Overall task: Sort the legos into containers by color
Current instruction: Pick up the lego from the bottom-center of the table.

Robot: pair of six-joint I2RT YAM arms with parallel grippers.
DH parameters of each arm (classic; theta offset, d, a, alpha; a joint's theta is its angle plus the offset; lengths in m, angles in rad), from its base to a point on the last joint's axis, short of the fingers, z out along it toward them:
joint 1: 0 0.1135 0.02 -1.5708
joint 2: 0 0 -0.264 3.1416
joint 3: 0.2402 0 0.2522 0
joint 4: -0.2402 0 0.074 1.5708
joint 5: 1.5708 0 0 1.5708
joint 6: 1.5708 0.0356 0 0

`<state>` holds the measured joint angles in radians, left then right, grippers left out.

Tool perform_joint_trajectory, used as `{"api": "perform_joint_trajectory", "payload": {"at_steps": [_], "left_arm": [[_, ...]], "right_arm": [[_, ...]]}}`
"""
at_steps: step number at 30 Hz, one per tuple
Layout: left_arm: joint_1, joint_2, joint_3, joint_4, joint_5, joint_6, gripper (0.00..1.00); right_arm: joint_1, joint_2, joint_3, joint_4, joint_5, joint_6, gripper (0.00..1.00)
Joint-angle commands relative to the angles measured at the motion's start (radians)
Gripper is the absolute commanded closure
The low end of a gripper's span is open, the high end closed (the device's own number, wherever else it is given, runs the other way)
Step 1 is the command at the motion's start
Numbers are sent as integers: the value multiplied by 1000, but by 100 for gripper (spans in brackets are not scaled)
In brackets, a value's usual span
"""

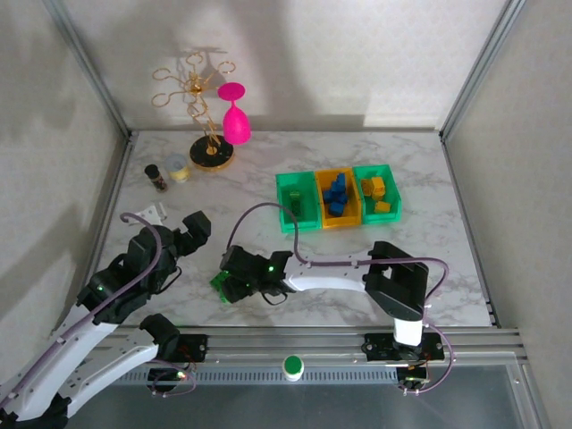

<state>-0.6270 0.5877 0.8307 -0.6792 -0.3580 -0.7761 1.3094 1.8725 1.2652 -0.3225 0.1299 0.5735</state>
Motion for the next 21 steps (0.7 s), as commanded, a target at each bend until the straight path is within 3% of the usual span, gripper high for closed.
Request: {"api": "perform_joint_trajectory", "payload": {"at_steps": [1, 15, 21], "left_arm": [[3, -23, 24, -56, -34, -23, 0], [3, -53, 27, -69, -44, -38, 0], [3, -47, 15, -51, -36, -35, 0]], "right_arm": [[25, 39, 32, 31, 12, 23, 28], [48, 185, 155, 13, 42, 11, 27], [48, 196, 150, -24, 63, 23, 34]]}}
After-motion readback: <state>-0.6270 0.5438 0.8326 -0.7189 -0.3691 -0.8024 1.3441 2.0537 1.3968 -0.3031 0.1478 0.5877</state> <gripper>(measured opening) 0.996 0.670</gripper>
